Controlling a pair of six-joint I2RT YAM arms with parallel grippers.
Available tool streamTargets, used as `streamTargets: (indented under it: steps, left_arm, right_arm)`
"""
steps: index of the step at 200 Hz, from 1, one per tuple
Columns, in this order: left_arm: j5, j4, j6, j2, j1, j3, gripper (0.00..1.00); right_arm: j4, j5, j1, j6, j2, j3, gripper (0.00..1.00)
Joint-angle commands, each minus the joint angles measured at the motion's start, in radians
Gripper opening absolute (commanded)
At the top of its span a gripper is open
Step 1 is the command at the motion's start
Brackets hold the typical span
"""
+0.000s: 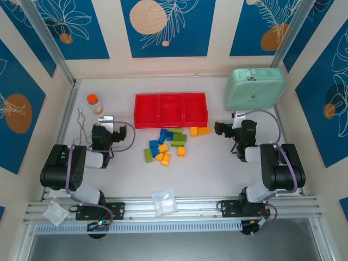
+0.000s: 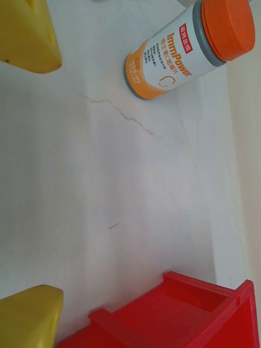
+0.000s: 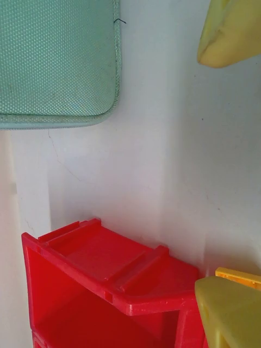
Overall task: Sort the legos into containers by color
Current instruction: Pick up the lego from the center of the table.
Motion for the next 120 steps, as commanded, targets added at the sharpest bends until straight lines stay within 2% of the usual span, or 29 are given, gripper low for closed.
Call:
streamTargets:
  steps: [1, 40, 67, 120]
  left_arm:
    - [0.020, 0.001, 0.003, -0.008, 0.003, 0.015, 0.99]
    - [0.021, -0.002, 0.001, -0.008, 0.004, 0.017, 0.99]
    - [0.023, 0.001, 0.001, -0.008, 0.003, 0.015, 0.99]
    - [0.019, -0.005, 0.005, -0.005, 0.003, 0.018, 0.99]
  right_arm:
    - [0.006, 0.002, 0.004, -0.015, -0.003, 0.016, 0.99]
    - [0.005, -0.015, -0.005, -0.010, -0.003, 0.016, 0.99]
    - [0.008, 0.033, -0.001, 0.005, -0.004, 0.015, 0.99]
    - [0.007, 0.045, 0.006, -0.001, -0.002, 0.016, 0.99]
